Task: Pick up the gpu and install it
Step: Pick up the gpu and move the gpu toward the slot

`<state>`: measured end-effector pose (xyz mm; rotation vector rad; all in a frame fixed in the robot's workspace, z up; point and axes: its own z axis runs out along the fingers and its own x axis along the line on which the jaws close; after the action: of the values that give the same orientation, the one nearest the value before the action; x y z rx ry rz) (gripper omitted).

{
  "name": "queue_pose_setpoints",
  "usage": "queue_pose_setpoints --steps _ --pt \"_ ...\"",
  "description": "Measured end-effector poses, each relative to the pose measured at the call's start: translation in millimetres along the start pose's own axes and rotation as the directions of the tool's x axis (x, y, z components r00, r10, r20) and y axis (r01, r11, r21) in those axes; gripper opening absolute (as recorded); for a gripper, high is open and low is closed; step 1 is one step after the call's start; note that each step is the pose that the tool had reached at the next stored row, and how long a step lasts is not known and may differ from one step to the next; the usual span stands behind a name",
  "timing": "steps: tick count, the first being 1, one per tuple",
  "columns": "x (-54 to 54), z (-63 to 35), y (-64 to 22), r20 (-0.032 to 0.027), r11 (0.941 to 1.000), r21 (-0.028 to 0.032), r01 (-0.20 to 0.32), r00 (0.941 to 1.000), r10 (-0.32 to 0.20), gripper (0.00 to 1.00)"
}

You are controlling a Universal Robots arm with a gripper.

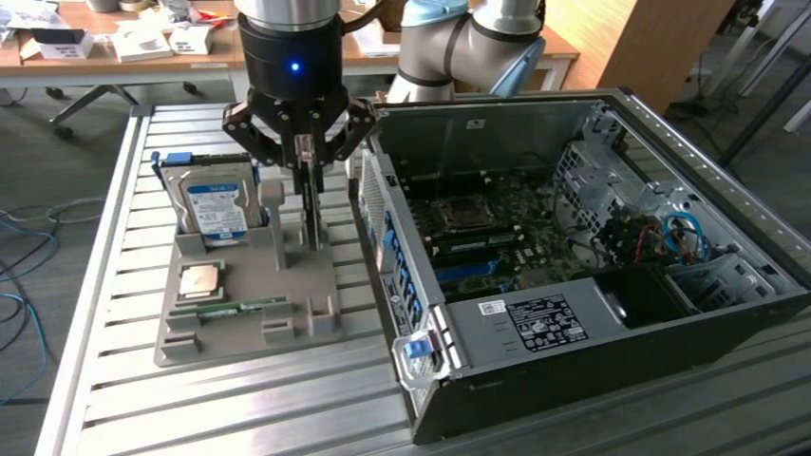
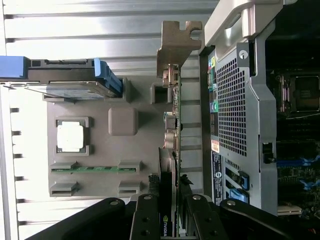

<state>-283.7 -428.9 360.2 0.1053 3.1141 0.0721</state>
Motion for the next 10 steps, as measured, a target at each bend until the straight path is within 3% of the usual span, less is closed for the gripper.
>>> queue_pose_setpoints --steps 10 --pt "0.0 -1.2 0.0 -0.0001 1.0 0.0002 0.0 1.0 0.0 0.26"
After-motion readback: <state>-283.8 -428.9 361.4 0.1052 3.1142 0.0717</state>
